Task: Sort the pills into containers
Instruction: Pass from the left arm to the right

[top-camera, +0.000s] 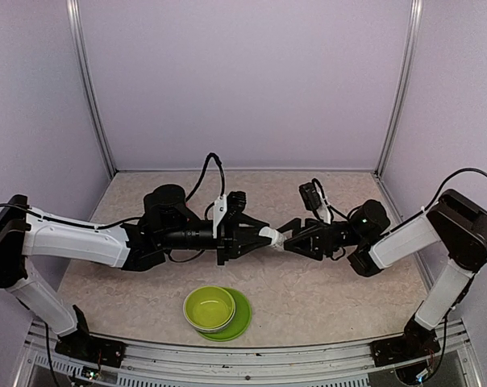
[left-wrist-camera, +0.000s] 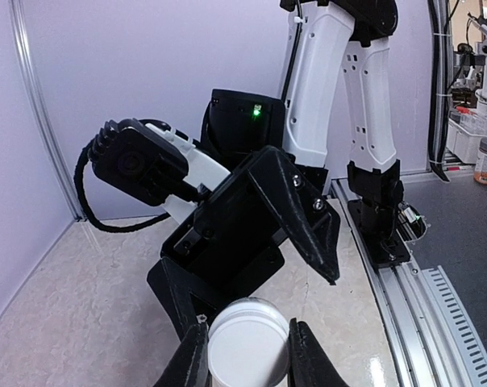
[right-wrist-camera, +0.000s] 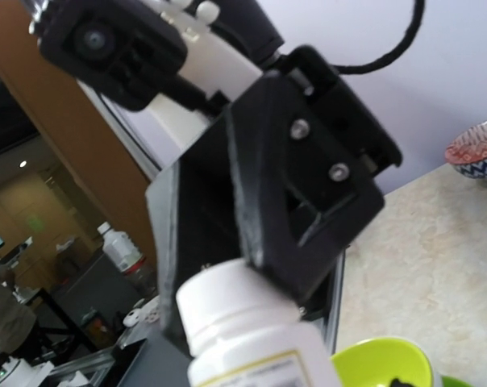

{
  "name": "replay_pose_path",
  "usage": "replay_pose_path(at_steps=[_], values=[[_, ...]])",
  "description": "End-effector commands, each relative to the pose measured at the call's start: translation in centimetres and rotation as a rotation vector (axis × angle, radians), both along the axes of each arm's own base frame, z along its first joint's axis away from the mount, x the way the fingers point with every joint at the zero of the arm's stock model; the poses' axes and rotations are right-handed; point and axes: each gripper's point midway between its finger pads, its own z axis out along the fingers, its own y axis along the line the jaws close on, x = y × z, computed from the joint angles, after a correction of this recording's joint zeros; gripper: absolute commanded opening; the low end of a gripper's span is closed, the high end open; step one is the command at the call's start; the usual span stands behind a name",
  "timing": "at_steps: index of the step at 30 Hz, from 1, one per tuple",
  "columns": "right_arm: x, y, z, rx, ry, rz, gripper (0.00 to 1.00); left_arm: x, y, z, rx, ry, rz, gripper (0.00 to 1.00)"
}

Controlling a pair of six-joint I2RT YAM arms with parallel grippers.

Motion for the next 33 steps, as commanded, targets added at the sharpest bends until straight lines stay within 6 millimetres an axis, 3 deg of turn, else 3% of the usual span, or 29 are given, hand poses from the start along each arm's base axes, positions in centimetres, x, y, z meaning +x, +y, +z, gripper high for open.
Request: replay_pose_path(at_steps=[1,7,12,23,28,33], values=[[-1.1,0.4,0.9,0.031,-0.054,0.051,0.75,-0.4,0.2,1.9,-0.058,-0.043,-0.001,0.07],[-1.7,0.7,1.6,0.048,-0.068,0.076,0.7,-0.4,0.0,1.8,-0.058,-0.037,-0.006,0.07],[-1.9,0.6,2.0,0.065,-0.063,0.087,0.57,-0.5,0.0,1.7,-0.055,-0.032,-0.012,0.08],[-1.5,0.9,2.2,0.075,-0.049,0.086,0.42,-0.7,0.0,1.3,-0.039,-0.019,-0.024,0.07],[-0.8,1.1,1.6,0.057,-0.063,0.057,0.3,-0.3,-0.2,1.0,-0.036,0.011,-0.004,0.08],[0.0,1.3,1.3,0.029,-0.123,-0.016,0.27,1.0,-0.5,0.3,-0.033,0.09,0.056,0.08]])
